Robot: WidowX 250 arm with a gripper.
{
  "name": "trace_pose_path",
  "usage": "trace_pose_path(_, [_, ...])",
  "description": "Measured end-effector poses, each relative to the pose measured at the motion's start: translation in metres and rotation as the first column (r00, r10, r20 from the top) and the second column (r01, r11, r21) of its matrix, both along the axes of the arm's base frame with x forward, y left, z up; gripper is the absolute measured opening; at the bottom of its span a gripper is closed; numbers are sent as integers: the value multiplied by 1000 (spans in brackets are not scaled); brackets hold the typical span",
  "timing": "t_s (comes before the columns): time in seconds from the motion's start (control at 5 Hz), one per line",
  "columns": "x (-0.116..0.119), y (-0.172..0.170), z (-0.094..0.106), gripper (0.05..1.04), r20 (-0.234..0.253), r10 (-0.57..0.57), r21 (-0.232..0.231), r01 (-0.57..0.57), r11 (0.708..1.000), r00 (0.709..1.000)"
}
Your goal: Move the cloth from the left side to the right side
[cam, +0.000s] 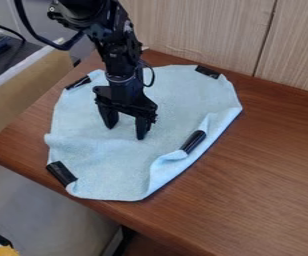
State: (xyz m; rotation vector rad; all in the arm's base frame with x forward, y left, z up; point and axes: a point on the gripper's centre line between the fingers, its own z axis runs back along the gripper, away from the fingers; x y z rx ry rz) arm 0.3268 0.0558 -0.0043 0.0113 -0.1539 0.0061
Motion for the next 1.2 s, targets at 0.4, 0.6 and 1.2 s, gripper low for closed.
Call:
trace_pose_path(0.4, [7,-19,-1,1001,5,-46,-29,46,999,999])
trace_pose_path(0.6, [9,-48,-1,1001,2,-140,-30,140,990,990])
trace_pose_path(1.2, [-13,-146,1,1000,-4,-424,-59,423,904,906])
